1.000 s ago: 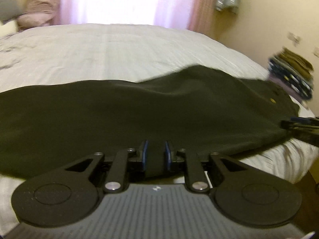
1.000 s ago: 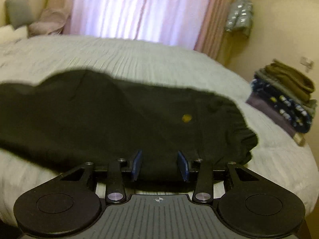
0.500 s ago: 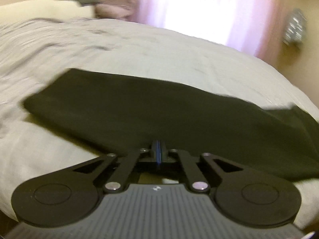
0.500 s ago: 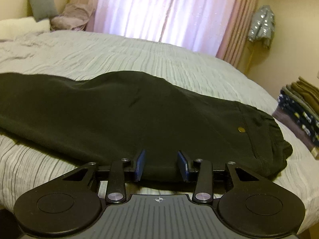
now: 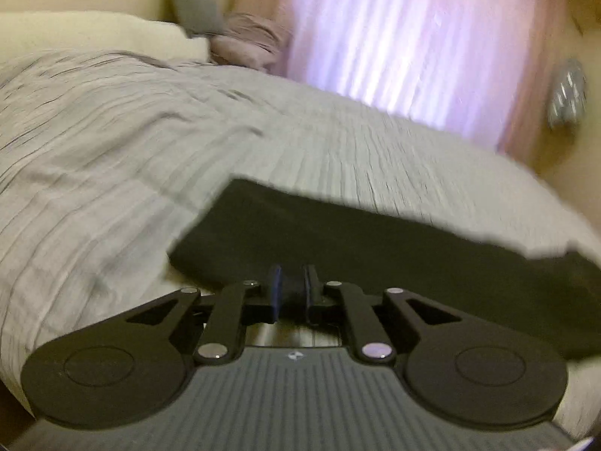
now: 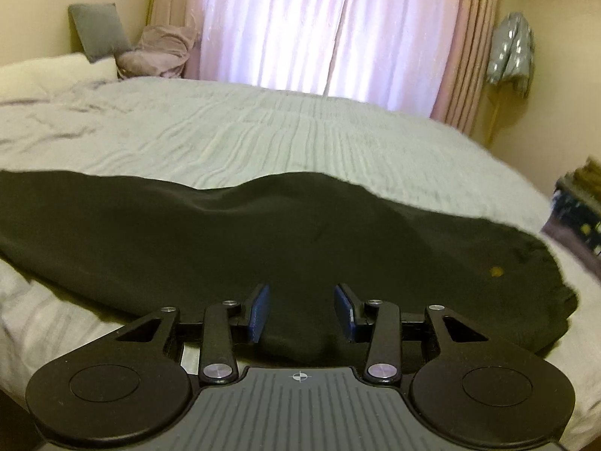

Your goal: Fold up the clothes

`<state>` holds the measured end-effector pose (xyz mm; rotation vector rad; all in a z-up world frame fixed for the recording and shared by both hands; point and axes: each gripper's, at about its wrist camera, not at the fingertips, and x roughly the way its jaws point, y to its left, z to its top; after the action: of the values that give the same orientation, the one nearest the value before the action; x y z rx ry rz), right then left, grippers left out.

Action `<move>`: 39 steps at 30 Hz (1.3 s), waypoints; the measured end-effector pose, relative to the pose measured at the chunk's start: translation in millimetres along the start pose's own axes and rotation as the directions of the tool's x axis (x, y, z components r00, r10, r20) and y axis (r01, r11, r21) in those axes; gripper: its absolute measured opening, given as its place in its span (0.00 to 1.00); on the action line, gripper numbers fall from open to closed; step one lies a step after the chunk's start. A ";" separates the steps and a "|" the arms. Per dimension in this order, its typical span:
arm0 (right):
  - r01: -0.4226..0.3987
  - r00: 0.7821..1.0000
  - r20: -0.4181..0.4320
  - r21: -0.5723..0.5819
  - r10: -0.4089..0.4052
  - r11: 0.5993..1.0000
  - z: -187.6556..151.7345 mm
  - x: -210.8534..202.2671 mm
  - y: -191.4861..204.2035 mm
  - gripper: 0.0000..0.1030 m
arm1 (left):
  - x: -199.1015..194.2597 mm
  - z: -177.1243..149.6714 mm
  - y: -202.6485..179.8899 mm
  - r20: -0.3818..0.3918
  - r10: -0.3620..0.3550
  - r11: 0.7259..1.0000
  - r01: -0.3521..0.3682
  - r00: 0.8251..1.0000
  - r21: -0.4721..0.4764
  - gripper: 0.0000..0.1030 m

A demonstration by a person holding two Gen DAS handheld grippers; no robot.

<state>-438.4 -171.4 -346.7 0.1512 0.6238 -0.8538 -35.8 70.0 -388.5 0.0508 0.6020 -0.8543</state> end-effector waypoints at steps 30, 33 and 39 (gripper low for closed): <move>-0.086 0.994 0.090 0.278 0.063 0.957 60.8 10.3 -136.1 0.30 | 42.9 54.9 -280.2 -0.195 -0.413 0.880 0.445 0.890 0.167 0.11; -0.125 0.990 0.100 0.278 0.101 0.953 90.3 46.4 -147.9 0.22 | 74.8 58.6 -354.2 -0.232 -0.486 0.822 0.531 0.843 0.207 0.11; -0.046 0.998 -0.029 0.084 0.048 0.995 87.1 125.6 -146.1 0.22 | 161.0 20.5 -401.6 -0.306 -0.466 0.811 0.539 0.830 0.228 0.12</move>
<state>-445.8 -382.0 -330.3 0.2540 0.6119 -0.8336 -234.6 -314.7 -377.5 0.2894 0.7156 -1.4801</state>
